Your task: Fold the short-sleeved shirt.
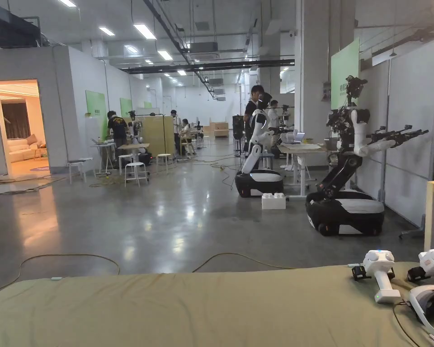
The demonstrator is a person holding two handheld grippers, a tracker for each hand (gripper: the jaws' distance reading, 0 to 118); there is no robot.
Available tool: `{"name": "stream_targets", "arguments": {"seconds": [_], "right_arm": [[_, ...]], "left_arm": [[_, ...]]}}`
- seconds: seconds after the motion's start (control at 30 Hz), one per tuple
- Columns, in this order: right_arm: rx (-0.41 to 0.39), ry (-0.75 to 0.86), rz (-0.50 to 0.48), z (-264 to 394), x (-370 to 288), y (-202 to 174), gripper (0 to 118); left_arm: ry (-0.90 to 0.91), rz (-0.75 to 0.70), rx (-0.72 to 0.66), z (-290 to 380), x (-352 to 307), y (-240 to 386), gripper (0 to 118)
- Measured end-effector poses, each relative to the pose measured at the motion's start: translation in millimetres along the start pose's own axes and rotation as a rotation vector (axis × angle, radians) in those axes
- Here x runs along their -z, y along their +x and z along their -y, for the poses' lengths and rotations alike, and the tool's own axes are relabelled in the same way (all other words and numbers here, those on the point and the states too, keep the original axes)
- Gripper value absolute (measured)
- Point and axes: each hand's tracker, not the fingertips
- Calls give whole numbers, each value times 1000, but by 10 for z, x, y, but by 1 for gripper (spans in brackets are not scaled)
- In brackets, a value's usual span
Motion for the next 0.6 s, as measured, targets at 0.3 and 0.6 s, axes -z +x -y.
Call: {"name": "stream_targets", "arguments": {"seconds": [0.3,0.6], "right_arm": [[-1514,49,-3,928,4,-171,0],[-1109,23,44,700,143,-173,0]], "left_arm": [[-68,-13,1434,1377,142,-251,0],[-62,-86,759,574,177,-61,0]]}}
